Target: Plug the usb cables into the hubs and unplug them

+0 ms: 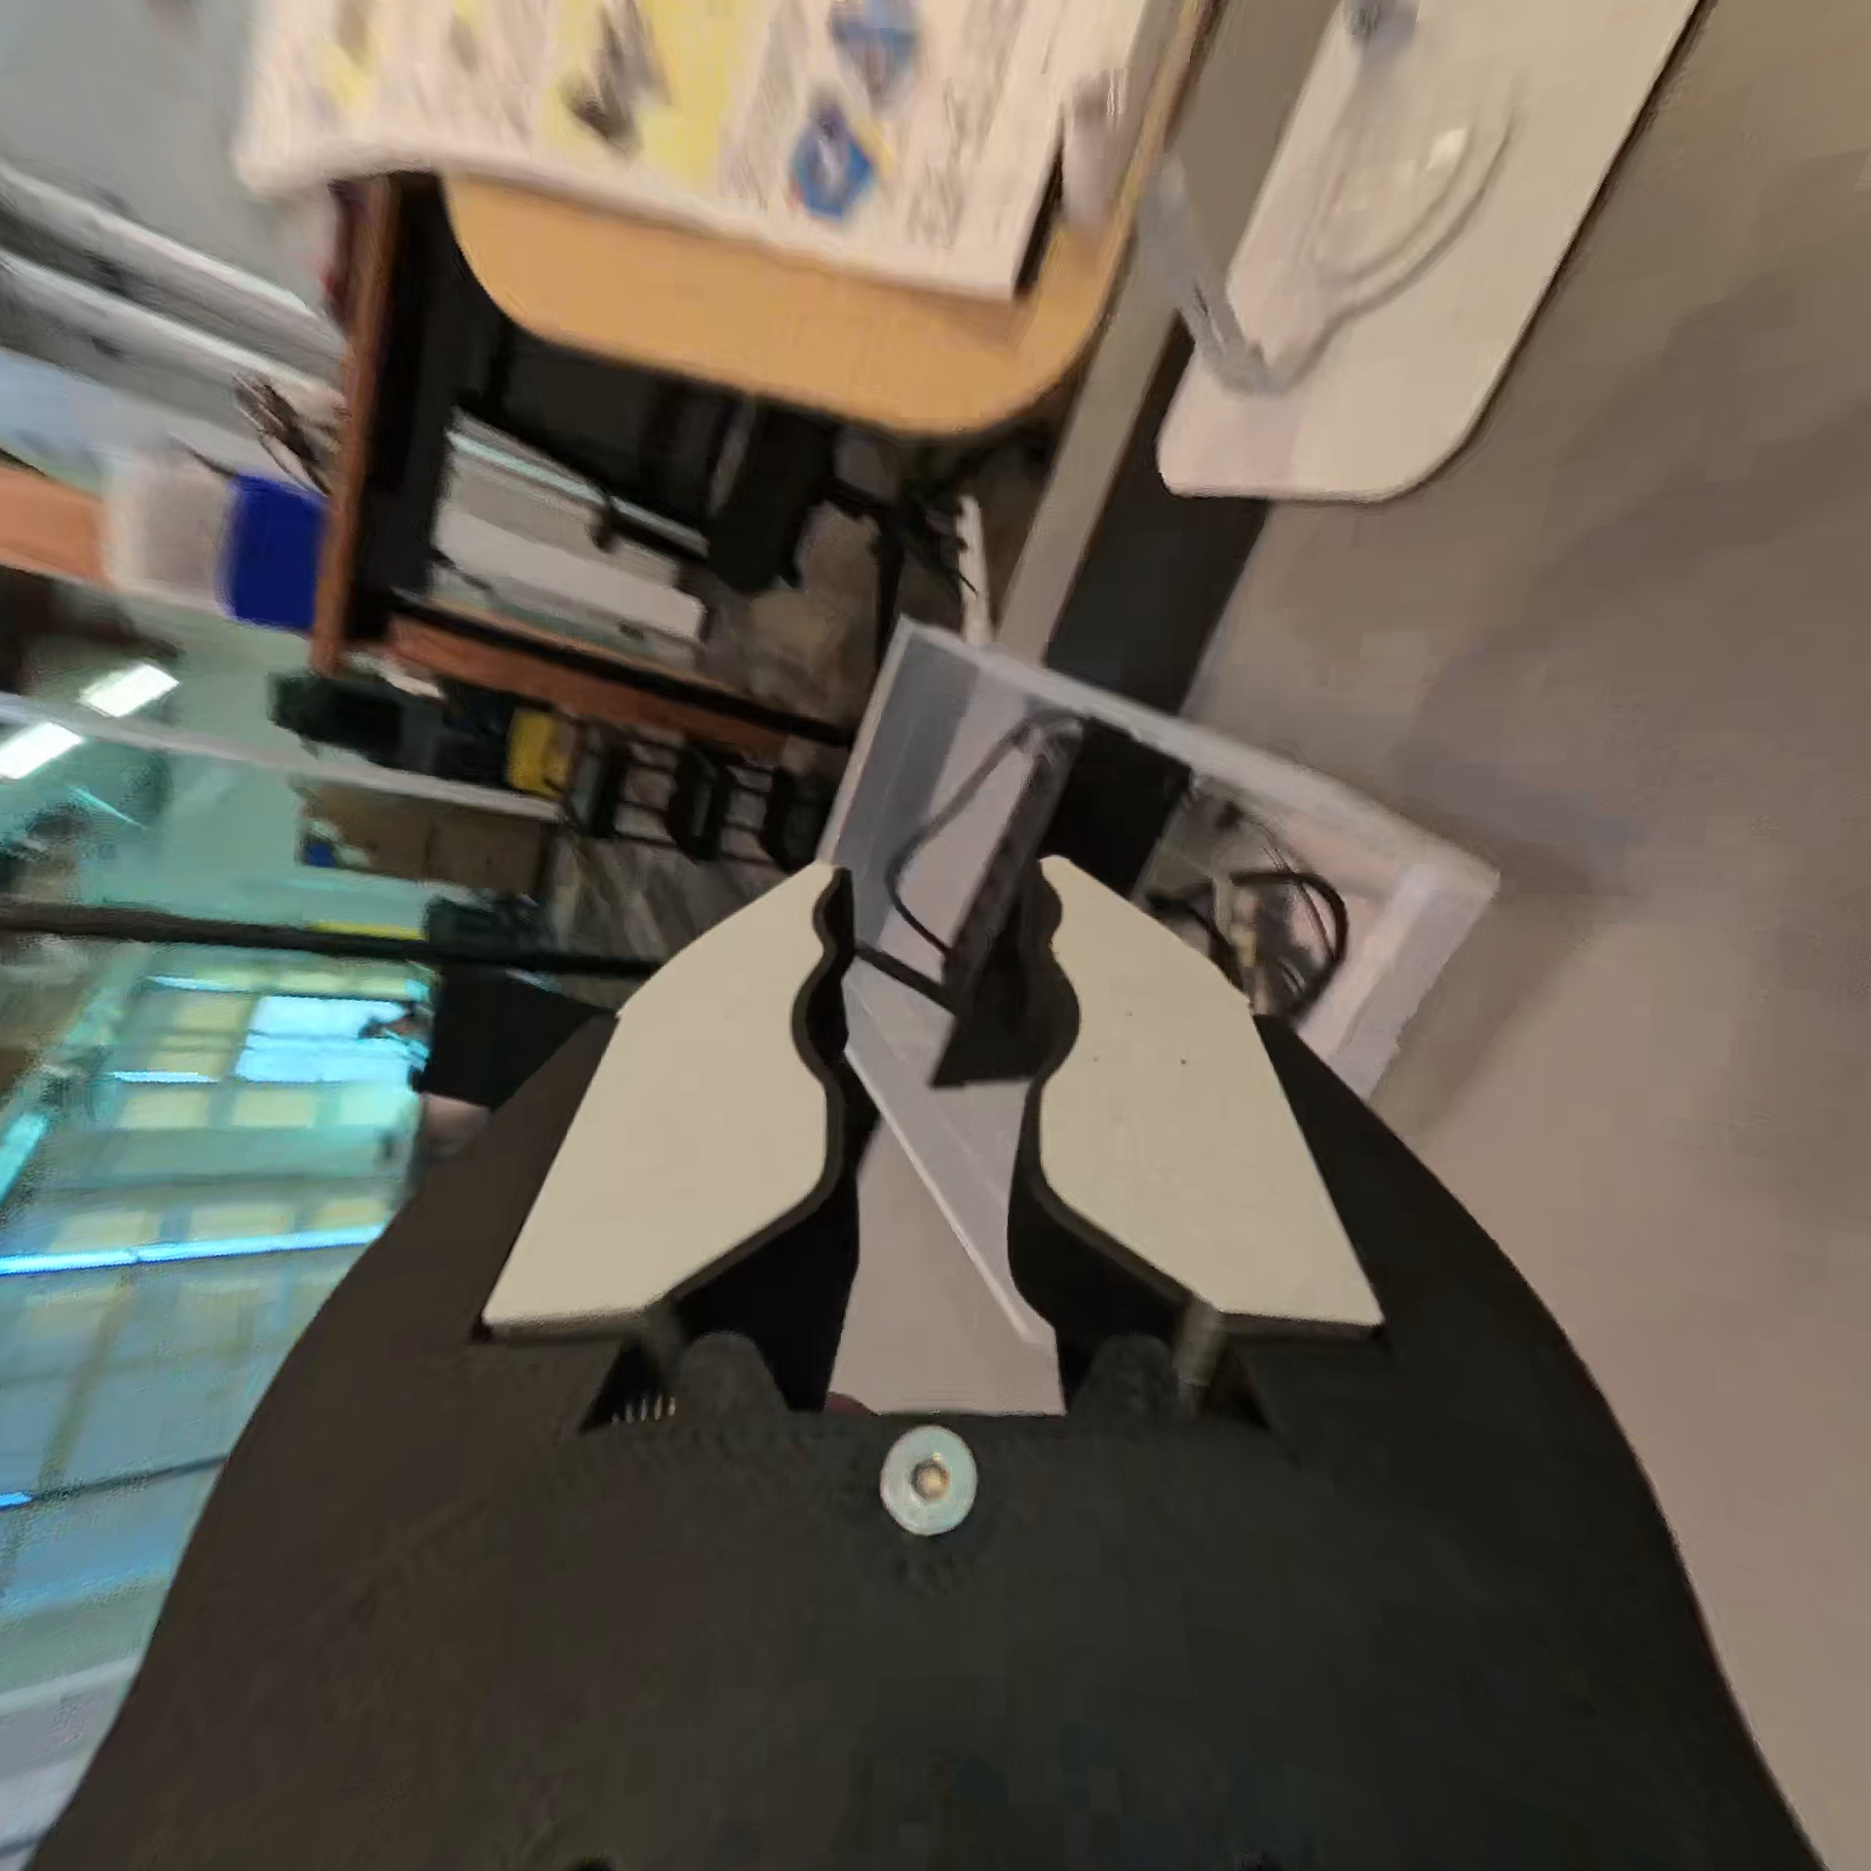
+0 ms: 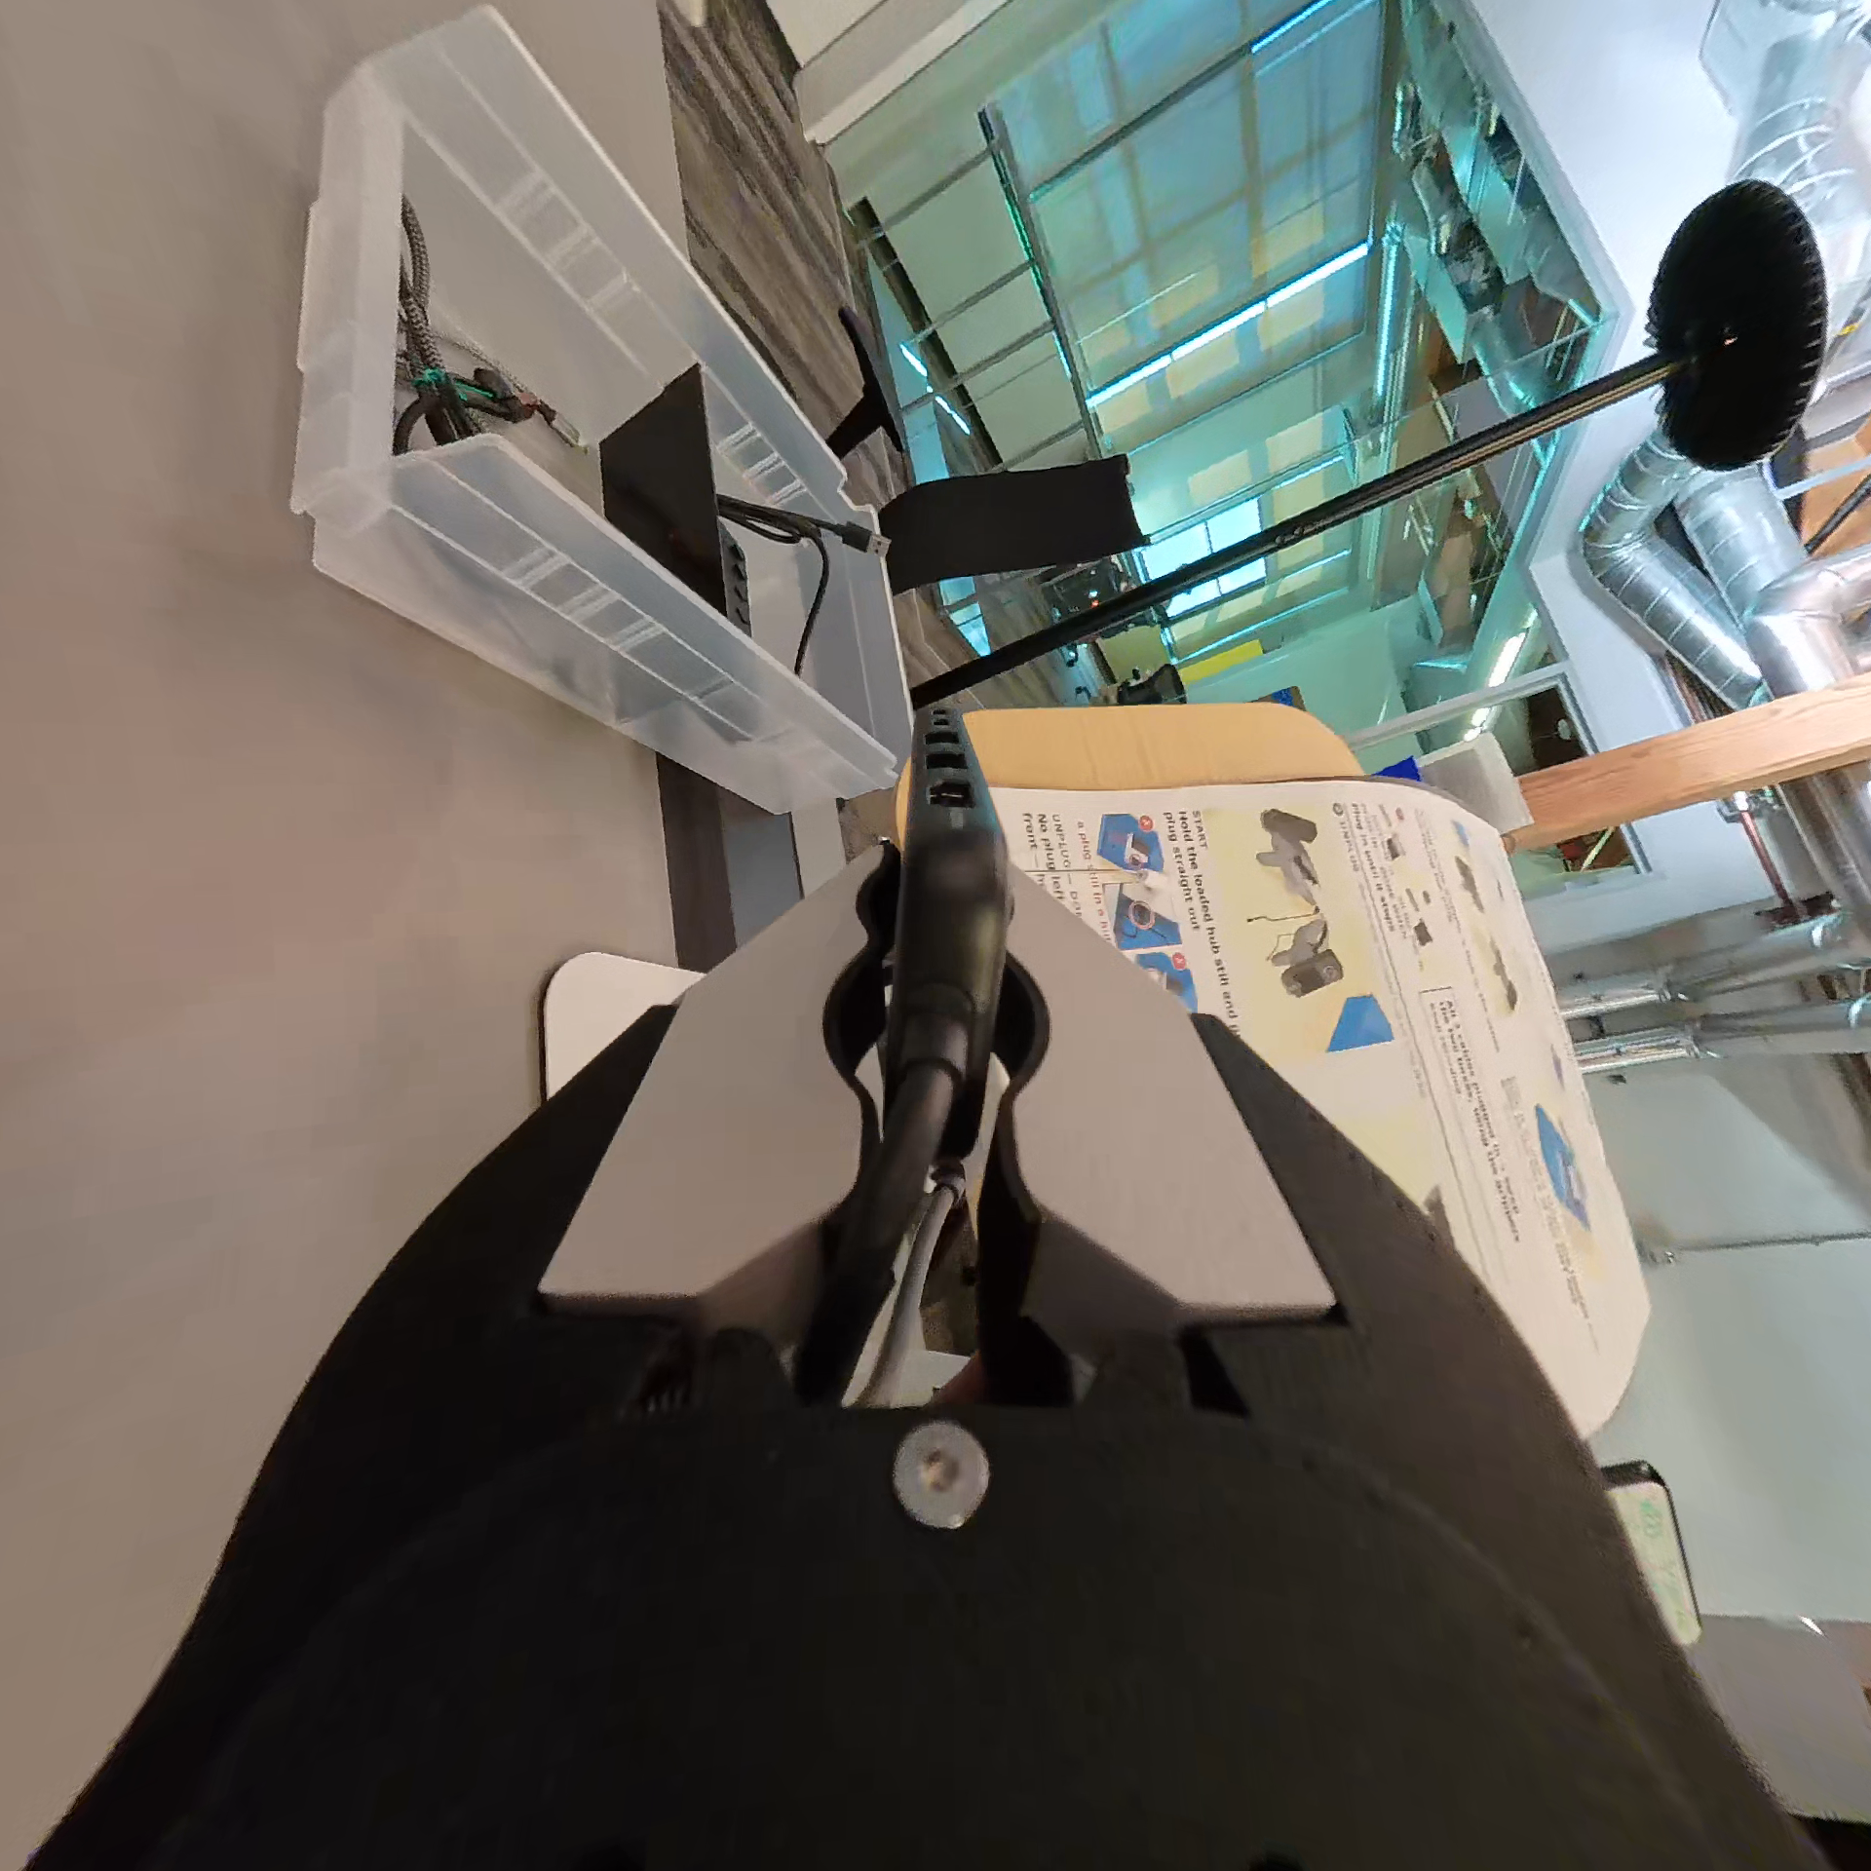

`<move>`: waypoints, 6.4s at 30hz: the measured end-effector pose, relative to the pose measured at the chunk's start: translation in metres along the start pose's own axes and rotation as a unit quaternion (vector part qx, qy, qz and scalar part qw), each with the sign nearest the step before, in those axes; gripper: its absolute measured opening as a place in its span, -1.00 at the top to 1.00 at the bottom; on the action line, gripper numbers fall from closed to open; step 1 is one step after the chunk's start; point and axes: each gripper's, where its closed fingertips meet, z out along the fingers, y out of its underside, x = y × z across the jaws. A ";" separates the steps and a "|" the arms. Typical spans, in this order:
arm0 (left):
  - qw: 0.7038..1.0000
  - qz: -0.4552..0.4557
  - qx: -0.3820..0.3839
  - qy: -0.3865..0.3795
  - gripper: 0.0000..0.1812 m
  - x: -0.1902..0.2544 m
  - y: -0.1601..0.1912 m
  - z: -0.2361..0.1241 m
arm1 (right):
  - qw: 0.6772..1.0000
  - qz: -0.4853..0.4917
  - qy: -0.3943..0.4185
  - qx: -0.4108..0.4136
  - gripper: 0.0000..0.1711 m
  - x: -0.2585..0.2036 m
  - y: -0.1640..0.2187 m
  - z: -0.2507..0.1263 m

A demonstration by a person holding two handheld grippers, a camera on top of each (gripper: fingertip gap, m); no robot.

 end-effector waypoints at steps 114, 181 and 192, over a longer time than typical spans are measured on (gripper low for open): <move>0.906 -0.253 0.120 0.316 0.94 0.181 -0.137 0.068 | 0.991 0.123 -0.009 0.052 0.89 0.027 0.029 -0.028; 0.932 -0.167 0.255 0.193 0.94 0.112 -0.152 0.015 | 0.978 0.162 -0.074 0.107 0.88 -0.009 0.014 -0.009; 0.962 -0.086 0.159 0.206 0.94 0.221 -0.100 0.085 | 0.981 0.157 -0.068 0.093 0.88 -0.008 0.023 -0.009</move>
